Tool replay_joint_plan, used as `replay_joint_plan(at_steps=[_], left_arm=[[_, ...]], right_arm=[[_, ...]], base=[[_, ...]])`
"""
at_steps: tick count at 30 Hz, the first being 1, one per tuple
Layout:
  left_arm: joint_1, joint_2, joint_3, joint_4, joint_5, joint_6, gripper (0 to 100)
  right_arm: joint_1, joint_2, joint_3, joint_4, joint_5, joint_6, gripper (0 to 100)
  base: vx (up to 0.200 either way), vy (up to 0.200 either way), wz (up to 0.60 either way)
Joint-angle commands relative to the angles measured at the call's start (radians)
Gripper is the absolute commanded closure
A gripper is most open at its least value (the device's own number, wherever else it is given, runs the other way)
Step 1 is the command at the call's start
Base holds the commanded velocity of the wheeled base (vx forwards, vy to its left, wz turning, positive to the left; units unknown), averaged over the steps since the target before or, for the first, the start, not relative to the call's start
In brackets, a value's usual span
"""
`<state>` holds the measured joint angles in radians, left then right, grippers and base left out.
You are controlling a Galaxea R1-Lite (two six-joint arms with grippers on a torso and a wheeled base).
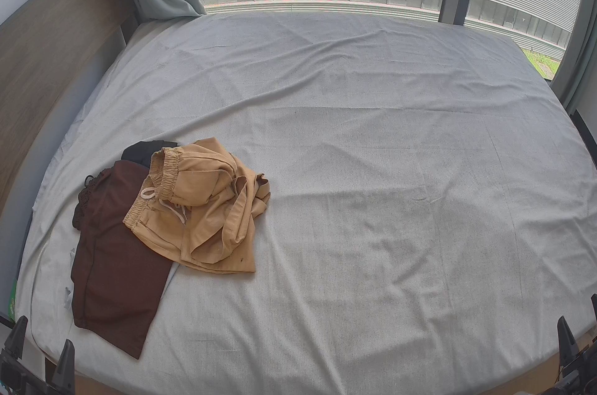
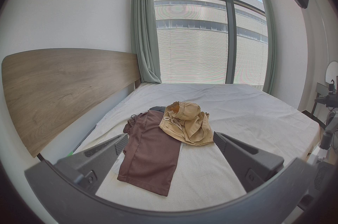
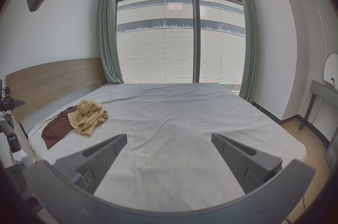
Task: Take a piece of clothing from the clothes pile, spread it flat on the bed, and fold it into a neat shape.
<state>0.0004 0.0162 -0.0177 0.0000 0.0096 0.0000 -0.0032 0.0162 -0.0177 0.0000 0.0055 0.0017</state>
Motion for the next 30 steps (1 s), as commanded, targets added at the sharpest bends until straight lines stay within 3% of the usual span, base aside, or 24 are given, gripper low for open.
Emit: replay_joint_plan(at_steps=[1, 13, 15, 19, 30], left_arm=[[0.0, -0.016, 0.016, -0.002, 0.001, -0.002, 0], [0.0, -0.016, 0.018, -0.009, -0.002, 0.002, 0], [0.0, -0.016, -0.001, -0.061, 0.0, -0.011, 0], [-0.005, 0.103, -0.127, -0.172, -0.007, -0.032, 0], [-0.088, 0.248, -0.104, -0.172, -0.031, -0.052, 0]], right_arm=[[0.002, -0.01, 0.016, 0.0, 0.001, 0.0, 0], [0.002, -0.01, 0.016, 0.0, 0.001, 0.0, 0], [0.002, -0.01, 0.016, 0.0, 0.001, -0.002, 0], [0.002, -0.01, 0.016, 0.0, 0.001, 0.0, 0], [0.002, -0.01, 0.016, 0.0, 0.001, 0.0, 0]], base=[[0.0, 0.0, 0.0], [0.0, 0.0, 0.0], [0.0, 0.0, 0.0], [0.0, 0.0, 0.0], [0.0, 0.0, 0.0]])
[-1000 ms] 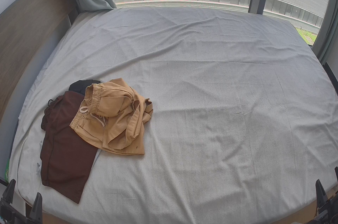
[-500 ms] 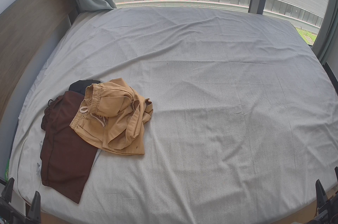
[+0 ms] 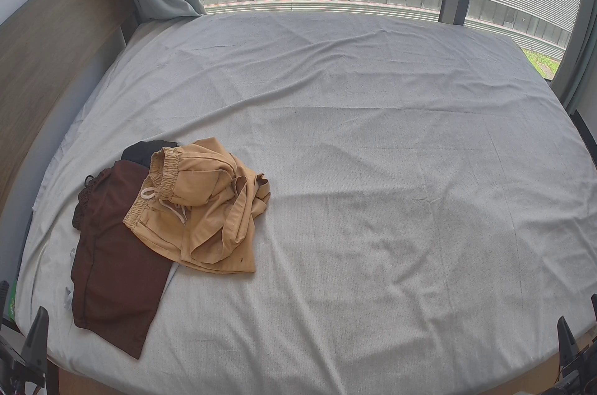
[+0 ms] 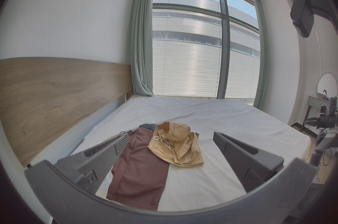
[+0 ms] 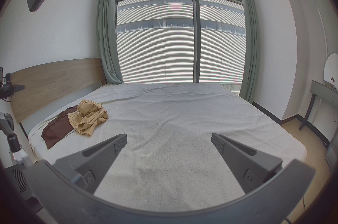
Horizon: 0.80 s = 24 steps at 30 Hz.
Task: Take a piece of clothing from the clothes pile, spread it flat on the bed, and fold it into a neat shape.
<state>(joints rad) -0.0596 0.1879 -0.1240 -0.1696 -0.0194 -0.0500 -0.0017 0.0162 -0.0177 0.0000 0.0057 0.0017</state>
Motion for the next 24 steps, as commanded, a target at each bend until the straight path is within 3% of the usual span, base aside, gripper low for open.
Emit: replay_joint_plan(at_steps=[1, 3, 6, 13, 24], left_arm=[[-0.036, 0.084, 0.006, -0.002, -0.005, -0.002, 0], [-0.049, 0.082, 0.006, -0.001, -0.028, -0.004, 0], [-0.06, 0.108, -0.003, 0.005, -0.123, -0.024, 0], [-0.066, 0.22, -0.071, 0.005, -0.143, -0.067, 0], [-0.066, 0.421, -0.151, 0.012, -0.275, -0.103, 0]], right_arm=[[0.0, -0.01, 0.018, 0.0, 0.0, 0.0, 0], [0.002, -0.01, 0.016, 0.0, 0.0, 0.0, 0], [0.002, -0.01, 0.018, -0.002, 0.0, -0.002, 0], [0.002, -0.01, 0.016, 0.0, 0.002, -0.002, 0], [0.002, -0.01, 0.016, 0.0, 0.002, -0.002, 0]], base=[[0.0, 0.0, 0.0], [0.0, 0.0, 0.0], [0.0, 0.0, 0.0], [0.0, 0.0, 0.0], [0.0, 0.0, 0.0]])
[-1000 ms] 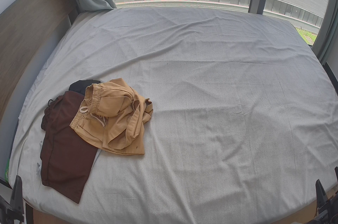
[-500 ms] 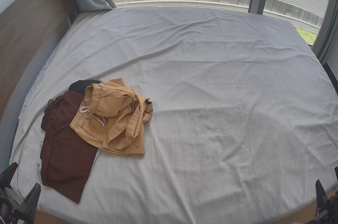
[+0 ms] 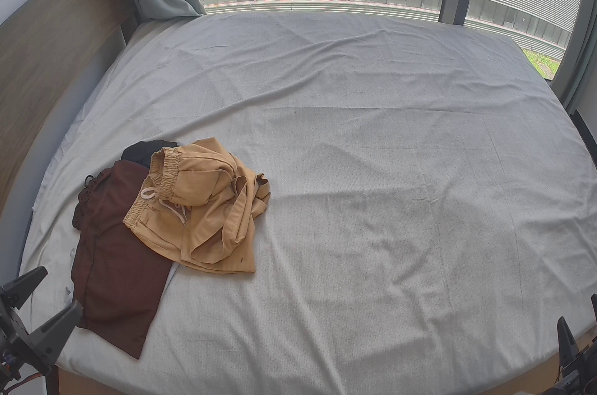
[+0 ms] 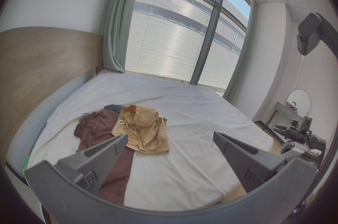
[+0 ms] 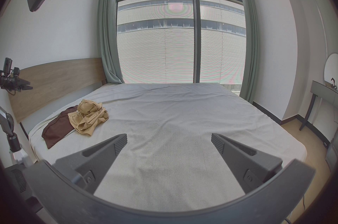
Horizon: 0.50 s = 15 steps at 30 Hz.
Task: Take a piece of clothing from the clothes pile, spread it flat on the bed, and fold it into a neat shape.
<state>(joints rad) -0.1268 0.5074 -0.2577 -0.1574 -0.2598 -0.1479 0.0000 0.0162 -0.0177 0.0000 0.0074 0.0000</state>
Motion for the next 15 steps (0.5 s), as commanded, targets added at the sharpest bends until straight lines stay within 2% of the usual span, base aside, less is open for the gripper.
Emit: replay_joint_plan(at_steps=[1, 7, 10, 11, 15], left_arm=[[0.001, 0.108, -0.018, -0.002, -0.039, -0.006, 0], [0.001, 0.209, -0.045, -0.013, -0.062, -0.015, 0], [0.003, 0.256, -0.064, -0.019, -0.091, -0.045, 0], [0.007, 0.293, -0.077, -0.034, -0.125, -0.07, 0], [0.021, 0.358, -0.091, -0.099, -0.17, -0.084, 0]], right_arm=[[0.0, -0.01, 0.016, 0.0, 0.0, 0.0, 0], [0.0, -0.01, 0.016, 0.0, 0.0, 0.0, 0], [0.0, -0.012, 0.016, 0.0, 0.0, 0.0, 0], [0.0, -0.012, 0.016, 0.0, 0.0, 0.0, 0], [0.0, -0.012, 0.016, 0.0, 0.0, 0.0, 0]], base=[[0.0, 0.0, 0.0], [0.0, 0.0, 0.0], [0.0, 0.0, 0.0], [0.0, 0.0, 0.0], [0.0, 0.0, 0.0]])
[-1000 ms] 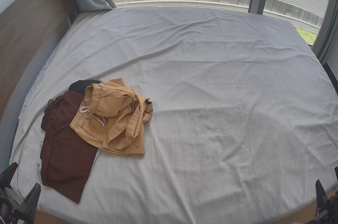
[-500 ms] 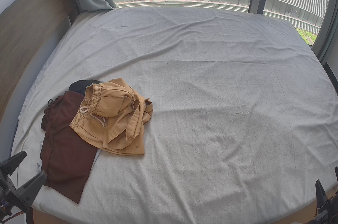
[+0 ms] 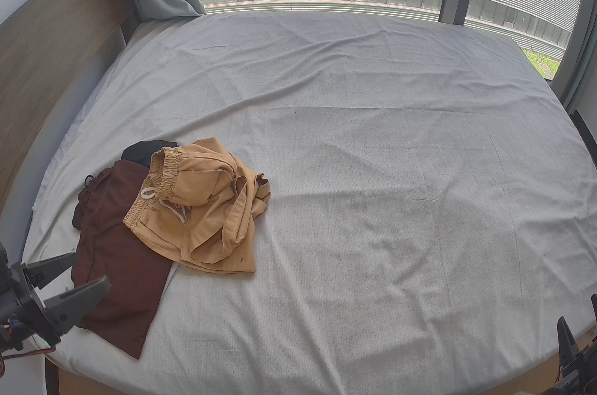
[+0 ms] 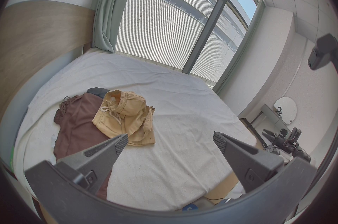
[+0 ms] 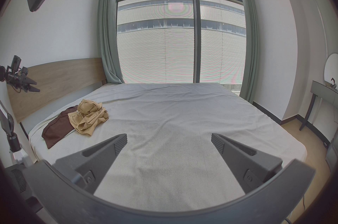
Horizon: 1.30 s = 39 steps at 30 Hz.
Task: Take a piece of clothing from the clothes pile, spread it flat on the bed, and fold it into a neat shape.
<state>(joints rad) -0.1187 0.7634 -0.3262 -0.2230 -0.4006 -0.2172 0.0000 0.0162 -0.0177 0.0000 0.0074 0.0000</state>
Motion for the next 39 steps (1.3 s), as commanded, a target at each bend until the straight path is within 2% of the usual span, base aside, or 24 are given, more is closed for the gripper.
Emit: replay_joint_plan(at_steps=[1, 2, 7, 12, 25, 39], left_arm=[[0.033, 0.142, -0.021, -0.075, -0.052, -0.014, 0], [0.033, 0.142, -0.021, -0.075, -0.052, -0.014, 0], [0.093, 0.266, -0.025, -0.188, -0.156, -0.014, 0], [0.134, 0.363, -0.048, -0.254, -0.213, -0.011, 0], [0.157, 0.55, -0.16, -0.311, -0.244, -0.014, 0], [0.162, 0.774, -0.304, -0.34, -0.242, -0.01, 0]], right_arm=[[0.0, -0.012, 0.018, 0.0, 0.0, 0.0, 0], [0.0, -0.012, 0.018, 0.0, 0.0, 0.0, 0], [0.0, -0.012, 0.016, 0.0, 0.0, -0.002, 0], [0.0, -0.012, 0.018, 0.0, 0.0, -0.002, 0], [0.0, -0.012, 0.016, 0.0, 0.0, -0.002, 0], [0.002, -0.012, 0.016, 0.0, 0.0, -0.002, 0]], base=[[0.0, 0.0, 0.0], [0.0, 0.0, 0.0], [0.0, 0.0, 0.0], [0.0, 0.0, 0.0], [0.0, 0.0, 0.0], [0.0, 0.0, 0.0]])
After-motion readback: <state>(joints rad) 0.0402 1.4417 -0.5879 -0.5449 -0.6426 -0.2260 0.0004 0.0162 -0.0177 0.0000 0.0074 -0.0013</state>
